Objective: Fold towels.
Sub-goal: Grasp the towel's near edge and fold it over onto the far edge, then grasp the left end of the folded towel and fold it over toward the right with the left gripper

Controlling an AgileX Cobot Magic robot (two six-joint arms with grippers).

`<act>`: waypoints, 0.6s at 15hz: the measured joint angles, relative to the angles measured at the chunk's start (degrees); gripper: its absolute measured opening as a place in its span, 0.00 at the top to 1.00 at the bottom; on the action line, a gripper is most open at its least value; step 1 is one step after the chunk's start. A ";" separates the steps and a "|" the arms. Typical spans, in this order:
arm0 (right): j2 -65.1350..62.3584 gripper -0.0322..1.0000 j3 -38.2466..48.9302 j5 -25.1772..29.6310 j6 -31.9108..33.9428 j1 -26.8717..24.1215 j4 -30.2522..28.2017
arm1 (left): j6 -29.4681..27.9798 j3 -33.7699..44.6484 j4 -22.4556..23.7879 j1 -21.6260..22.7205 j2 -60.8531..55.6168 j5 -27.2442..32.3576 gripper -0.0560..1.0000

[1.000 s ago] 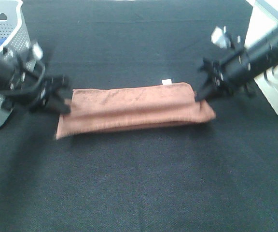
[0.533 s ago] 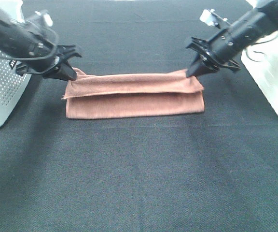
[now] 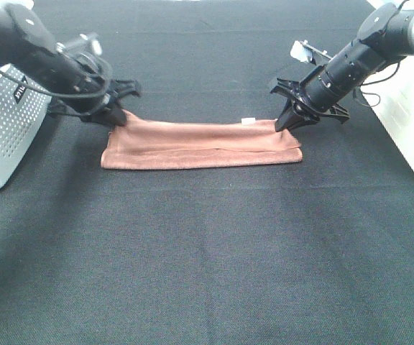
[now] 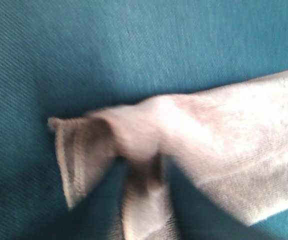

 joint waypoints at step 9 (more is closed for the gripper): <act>-4.76 0.06 -0.11 6.25 9.97 -0.11 -15.18 | -12.49 -0.29 14.38 0.00 -0.97 3.09 0.26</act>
